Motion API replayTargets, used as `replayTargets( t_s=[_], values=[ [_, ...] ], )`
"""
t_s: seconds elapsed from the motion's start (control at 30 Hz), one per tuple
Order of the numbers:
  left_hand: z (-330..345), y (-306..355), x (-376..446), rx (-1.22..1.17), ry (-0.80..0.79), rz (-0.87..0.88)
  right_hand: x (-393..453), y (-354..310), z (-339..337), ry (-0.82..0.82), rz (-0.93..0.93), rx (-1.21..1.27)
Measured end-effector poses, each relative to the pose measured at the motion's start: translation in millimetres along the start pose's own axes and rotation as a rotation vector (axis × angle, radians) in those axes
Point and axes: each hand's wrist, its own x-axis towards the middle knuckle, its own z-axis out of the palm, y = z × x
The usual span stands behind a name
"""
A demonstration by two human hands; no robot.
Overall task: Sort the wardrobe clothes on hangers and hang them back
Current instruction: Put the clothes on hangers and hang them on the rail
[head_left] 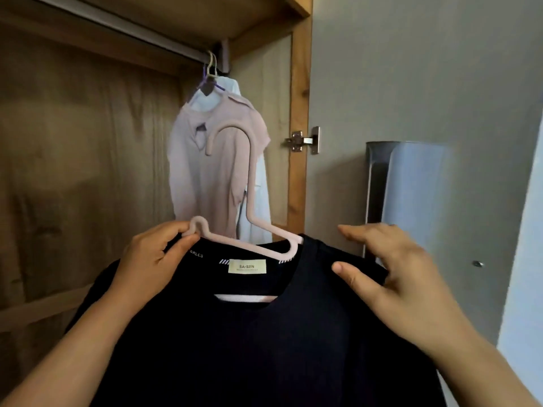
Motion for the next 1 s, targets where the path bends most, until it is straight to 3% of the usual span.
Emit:
replayTargets(
  t_s=[0.13,0.33,0.53,0.77,1.0],
  values=[
    [-1,-50,40,0.034,0.062,-0.022,62,-6,54,-0.017,-0.049,0.018],
    [-5,-116,107,0.118,0.133,-0.018,143,-7,124,0.166,-0.042,-0.046],
    [-15,-154,152,0.167,0.296,0.014,228,-17,150,0.216,-0.007,-0.1],
    [-10,-185,171,0.13,0.194,-0.083,330,-22,157,0.247,0.058,-0.131],
    [5,-189,206,0.206,0.231,-0.069,412,-20,171,0.231,0.06,-0.172]
  ],
)
